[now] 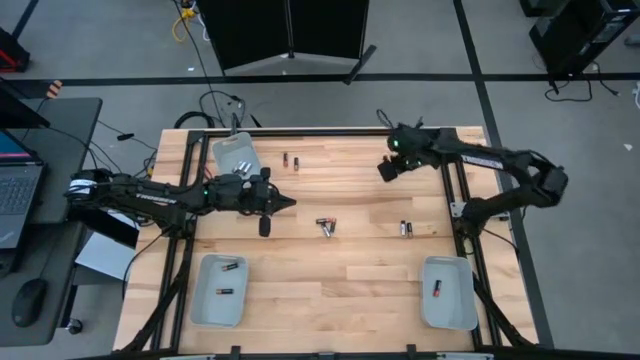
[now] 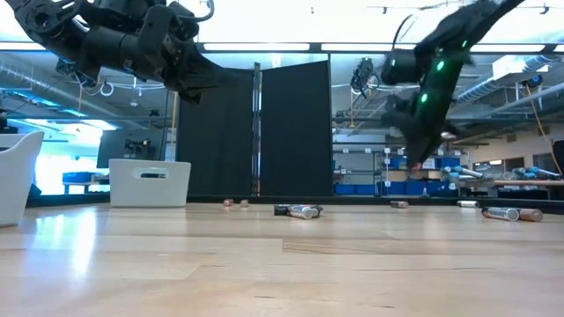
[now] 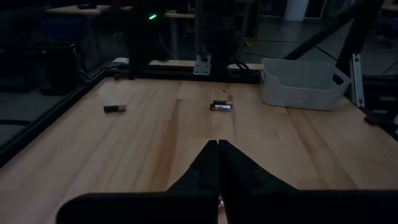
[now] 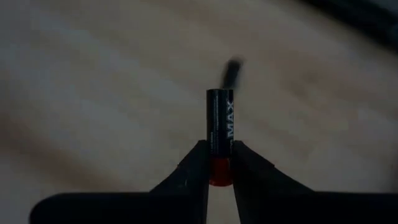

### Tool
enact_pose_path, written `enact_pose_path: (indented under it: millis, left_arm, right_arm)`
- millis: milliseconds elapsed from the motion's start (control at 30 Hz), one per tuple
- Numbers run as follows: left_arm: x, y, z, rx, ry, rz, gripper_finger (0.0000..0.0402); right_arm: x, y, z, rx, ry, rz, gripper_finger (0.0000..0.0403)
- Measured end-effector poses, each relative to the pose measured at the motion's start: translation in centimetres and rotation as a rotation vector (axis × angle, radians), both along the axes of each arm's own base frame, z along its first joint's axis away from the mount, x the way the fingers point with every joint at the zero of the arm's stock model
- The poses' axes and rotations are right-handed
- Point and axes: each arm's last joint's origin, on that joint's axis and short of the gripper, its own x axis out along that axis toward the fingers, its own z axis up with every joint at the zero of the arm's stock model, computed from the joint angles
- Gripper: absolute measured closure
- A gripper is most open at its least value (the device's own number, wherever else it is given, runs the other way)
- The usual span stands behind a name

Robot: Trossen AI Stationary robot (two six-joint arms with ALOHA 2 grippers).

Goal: Sort batteries
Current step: Put the black-red battery into the bottom right gray bin

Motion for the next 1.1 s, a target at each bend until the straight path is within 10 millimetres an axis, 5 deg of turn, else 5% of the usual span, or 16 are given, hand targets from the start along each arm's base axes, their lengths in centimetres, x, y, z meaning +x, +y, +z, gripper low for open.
enact_pose_path:
  millis: [400, 600, 833, 1100]
  left_arm:
    - [0.1, 0.0, 0.4, 0.009, -0.042, -0.001, 0.0394]
    - [0.1, 0.0, 0.5, 0.011, -0.053, 0.0, 0.0394]
    - [0.1, 0.0, 0.5, 0.013, -0.055, -0.001, 0.0394]
    - [0.1, 0.0, 0.6, 0.016, -0.065, 0.012, 0.0394]
  right_arm:
    - [-0.6, 16.9, 2.6, 0.343, -0.042, 0.087, 0.0347]
    - [-2.6, 23.3, 2.3, 0.573, 0.049, 0.042, 0.0347]
    - [-5.5, 27.6, 1.6, 0.694, 0.238, -0.112, 0.0347]
    - [-6.8, 27.8, -1.9, 0.621, 0.327, -0.302, 0.0347]
